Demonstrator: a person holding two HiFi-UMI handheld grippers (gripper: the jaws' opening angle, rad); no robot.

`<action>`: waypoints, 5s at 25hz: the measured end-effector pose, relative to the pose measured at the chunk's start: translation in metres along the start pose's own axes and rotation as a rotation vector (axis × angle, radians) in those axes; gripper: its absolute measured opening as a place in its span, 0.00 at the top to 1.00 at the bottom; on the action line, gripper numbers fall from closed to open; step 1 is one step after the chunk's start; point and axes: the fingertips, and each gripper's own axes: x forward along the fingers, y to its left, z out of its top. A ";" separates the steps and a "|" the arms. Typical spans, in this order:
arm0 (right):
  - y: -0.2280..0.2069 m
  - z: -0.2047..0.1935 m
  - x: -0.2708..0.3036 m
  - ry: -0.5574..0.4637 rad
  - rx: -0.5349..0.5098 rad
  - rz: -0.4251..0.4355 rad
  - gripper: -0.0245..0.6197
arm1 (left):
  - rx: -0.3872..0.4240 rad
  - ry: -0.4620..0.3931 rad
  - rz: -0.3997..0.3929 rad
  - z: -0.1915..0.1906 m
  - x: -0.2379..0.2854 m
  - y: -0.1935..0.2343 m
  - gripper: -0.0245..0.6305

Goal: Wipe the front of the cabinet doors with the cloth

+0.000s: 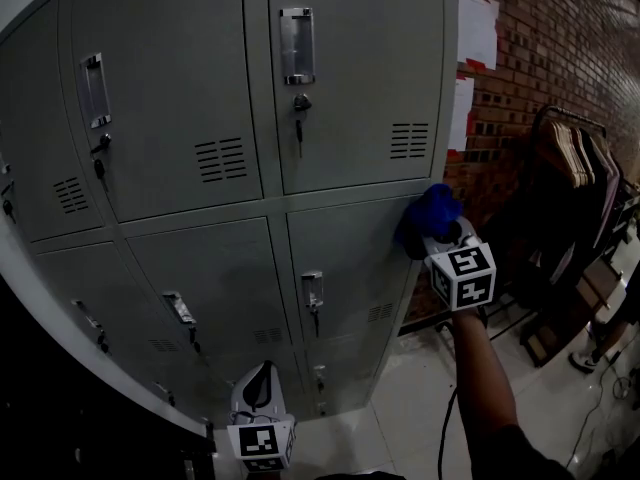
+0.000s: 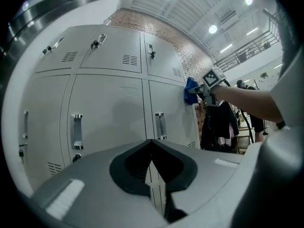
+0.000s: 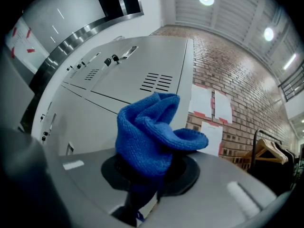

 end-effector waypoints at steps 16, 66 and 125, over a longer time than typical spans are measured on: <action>0.215 0.013 0.008 -0.025 0.006 0.337 0.83 | 0.019 0.000 0.051 -0.004 -0.024 0.018 0.94; 0.082 -0.070 -0.020 0.113 -0.059 0.090 0.83 | 0.002 0.033 0.043 -0.015 -0.042 0.000 0.94; 0.107 -0.108 -0.020 0.168 -0.006 0.146 0.83 | 0.041 0.020 0.088 -0.007 -0.049 0.004 0.94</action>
